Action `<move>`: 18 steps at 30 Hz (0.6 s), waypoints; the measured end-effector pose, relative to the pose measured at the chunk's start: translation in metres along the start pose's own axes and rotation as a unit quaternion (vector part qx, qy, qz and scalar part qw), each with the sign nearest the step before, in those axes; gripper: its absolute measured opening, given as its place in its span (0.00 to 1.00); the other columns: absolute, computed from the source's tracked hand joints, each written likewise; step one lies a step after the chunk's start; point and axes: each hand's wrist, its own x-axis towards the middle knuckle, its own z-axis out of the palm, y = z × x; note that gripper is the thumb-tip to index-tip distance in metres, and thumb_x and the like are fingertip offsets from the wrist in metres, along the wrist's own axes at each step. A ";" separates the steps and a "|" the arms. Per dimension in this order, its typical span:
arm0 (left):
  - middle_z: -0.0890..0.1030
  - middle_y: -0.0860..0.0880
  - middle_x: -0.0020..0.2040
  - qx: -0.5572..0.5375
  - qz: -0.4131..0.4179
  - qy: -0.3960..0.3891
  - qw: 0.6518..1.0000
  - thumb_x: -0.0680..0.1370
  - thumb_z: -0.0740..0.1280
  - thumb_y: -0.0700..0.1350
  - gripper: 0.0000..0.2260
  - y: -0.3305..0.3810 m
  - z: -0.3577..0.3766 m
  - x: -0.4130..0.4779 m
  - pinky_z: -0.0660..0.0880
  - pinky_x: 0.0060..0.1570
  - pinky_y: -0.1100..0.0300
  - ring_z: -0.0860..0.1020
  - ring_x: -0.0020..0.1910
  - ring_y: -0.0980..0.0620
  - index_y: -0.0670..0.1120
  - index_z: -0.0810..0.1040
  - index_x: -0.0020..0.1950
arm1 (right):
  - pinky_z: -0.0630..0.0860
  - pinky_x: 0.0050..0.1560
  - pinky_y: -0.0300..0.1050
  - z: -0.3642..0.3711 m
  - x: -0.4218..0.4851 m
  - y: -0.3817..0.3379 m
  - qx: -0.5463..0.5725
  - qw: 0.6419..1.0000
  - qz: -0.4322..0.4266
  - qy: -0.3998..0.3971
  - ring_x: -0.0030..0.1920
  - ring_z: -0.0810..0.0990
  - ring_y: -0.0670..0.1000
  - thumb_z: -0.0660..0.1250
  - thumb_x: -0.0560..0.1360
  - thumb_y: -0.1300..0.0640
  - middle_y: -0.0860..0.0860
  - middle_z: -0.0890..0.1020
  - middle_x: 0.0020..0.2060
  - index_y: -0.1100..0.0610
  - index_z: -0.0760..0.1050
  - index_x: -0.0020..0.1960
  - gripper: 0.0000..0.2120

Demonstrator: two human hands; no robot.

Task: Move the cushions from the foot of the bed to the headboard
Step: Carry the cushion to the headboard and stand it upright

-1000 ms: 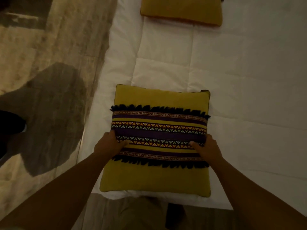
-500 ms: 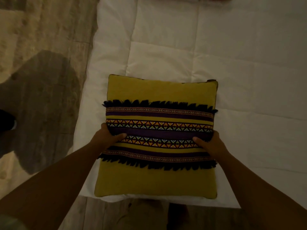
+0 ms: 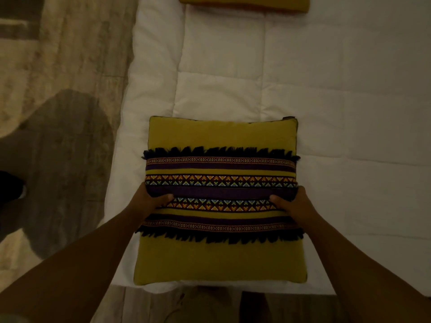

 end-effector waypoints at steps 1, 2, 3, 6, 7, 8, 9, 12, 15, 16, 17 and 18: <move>0.82 0.42 0.60 -0.009 0.003 0.010 1.000 0.65 0.81 0.45 0.34 0.002 0.002 -0.005 0.78 0.57 0.40 0.81 0.57 0.41 0.47 0.73 0.68 | 0.78 0.55 0.53 0.000 -0.004 -0.002 -0.001 1.000 -0.007 0.004 0.55 0.78 0.54 0.79 0.58 0.38 0.50 0.76 0.56 0.53 0.63 0.66 0.45; 0.82 0.42 0.60 -0.015 0.006 0.019 1.000 0.66 0.80 0.44 0.33 0.004 0.003 -0.010 0.78 0.57 0.39 0.81 0.57 0.41 0.48 0.72 0.69 | 0.78 0.56 0.54 -0.001 -0.007 -0.004 -0.001 1.000 -0.014 0.009 0.55 0.78 0.54 0.79 0.59 0.39 0.50 0.76 0.55 0.53 0.64 0.66 0.43; 0.81 0.43 0.60 -0.017 0.010 0.023 1.000 0.67 0.79 0.43 0.32 0.006 0.003 -0.015 0.78 0.57 0.39 0.81 0.57 0.41 0.48 0.72 0.69 | 0.78 0.57 0.56 -0.003 -0.011 -0.006 -0.001 1.000 -0.018 0.014 0.56 0.78 0.54 0.79 0.61 0.40 0.50 0.76 0.55 0.53 0.64 0.66 0.41; 0.82 0.43 0.60 -0.019 0.018 0.014 1.000 0.65 0.80 0.46 0.34 0.019 0.003 -0.031 0.78 0.57 0.38 0.81 0.57 0.41 0.49 0.72 0.69 | 0.78 0.58 0.57 -0.012 -0.026 -0.012 0.011 0.999 -0.029 0.014 0.57 0.78 0.55 0.80 0.64 0.44 0.51 0.77 0.56 0.54 0.65 0.66 0.39; 0.82 0.44 0.60 -0.018 0.024 0.009 1.000 0.64 0.80 0.48 0.35 0.026 0.003 -0.038 0.78 0.56 0.39 0.81 0.57 0.41 0.50 0.72 0.69 | 0.78 0.58 0.57 -0.017 -0.032 -0.015 0.018 0.999 -0.034 0.014 0.57 0.78 0.56 0.79 0.64 0.44 0.52 0.77 0.57 0.55 0.65 0.66 0.38; 0.82 0.44 0.60 -0.015 0.033 0.004 0.999 0.63 0.80 0.48 0.35 0.034 0.005 -0.044 0.78 0.56 0.39 0.81 0.57 0.42 0.50 0.72 0.69 | 0.78 0.57 0.57 -0.023 -0.039 -0.017 0.024 0.999 -0.038 0.017 0.57 0.78 0.56 0.79 0.65 0.45 0.53 0.77 0.58 0.55 0.65 0.66 0.37; 0.82 0.44 0.59 -0.012 0.045 0.000 0.999 0.63 0.79 0.48 0.35 0.043 0.007 -0.050 0.79 0.55 0.40 0.81 0.57 0.42 0.50 0.72 0.68 | 0.78 0.56 0.56 -0.030 -0.046 -0.020 0.031 0.998 -0.040 0.021 0.57 0.78 0.56 0.79 0.65 0.46 0.53 0.77 0.58 0.55 0.65 0.66 0.37; 0.82 0.44 0.59 0.001 0.085 -0.010 0.996 0.64 0.79 0.47 0.34 0.075 0.017 -0.067 0.79 0.54 0.42 0.82 0.57 0.42 0.49 0.73 0.68 | 0.78 0.55 0.55 -0.053 -0.068 -0.027 0.053 0.997 -0.053 0.034 0.56 0.79 0.56 0.79 0.66 0.47 0.55 0.78 0.59 0.57 0.66 0.68 0.37; 0.81 0.43 0.61 0.026 0.124 -0.034 0.991 0.67 0.79 0.45 0.33 0.108 0.033 -0.081 0.78 0.57 0.41 0.80 0.58 0.41 0.48 0.72 0.69 | 0.79 0.58 0.60 -0.080 -0.092 -0.031 0.079 0.994 -0.066 0.040 0.59 0.80 0.59 0.79 0.65 0.46 0.57 0.79 0.61 0.57 0.67 0.70 0.39; 0.81 0.43 0.61 0.031 0.136 -0.038 0.989 0.68 0.79 0.44 0.31 0.119 0.039 -0.085 0.78 0.57 0.41 0.80 0.58 0.41 0.47 0.72 0.69 | 0.79 0.58 0.60 -0.089 -0.101 -0.033 0.090 0.992 -0.072 0.050 0.59 0.80 0.59 0.79 0.64 0.45 0.56 0.79 0.61 0.57 0.67 0.70 0.40; 0.81 0.43 0.61 0.034 0.146 -0.041 0.988 0.69 0.78 0.42 0.30 0.129 0.046 -0.089 0.78 0.56 0.42 0.81 0.58 0.42 0.48 0.72 0.69 | 0.79 0.58 0.59 -0.099 -0.110 -0.033 0.102 0.990 -0.077 0.064 0.59 0.79 0.59 0.79 0.64 0.45 0.56 0.79 0.60 0.56 0.67 0.70 0.40; 0.81 0.43 0.60 0.037 0.155 -0.045 0.986 0.70 0.78 0.42 0.30 0.139 0.053 -0.093 0.79 0.56 0.42 0.81 0.58 0.42 0.48 0.72 0.69 | 0.79 0.58 0.60 -0.109 -0.119 -0.034 0.111 0.987 -0.081 0.078 0.59 0.79 0.59 0.79 0.63 0.44 0.56 0.78 0.61 0.56 0.67 0.69 0.41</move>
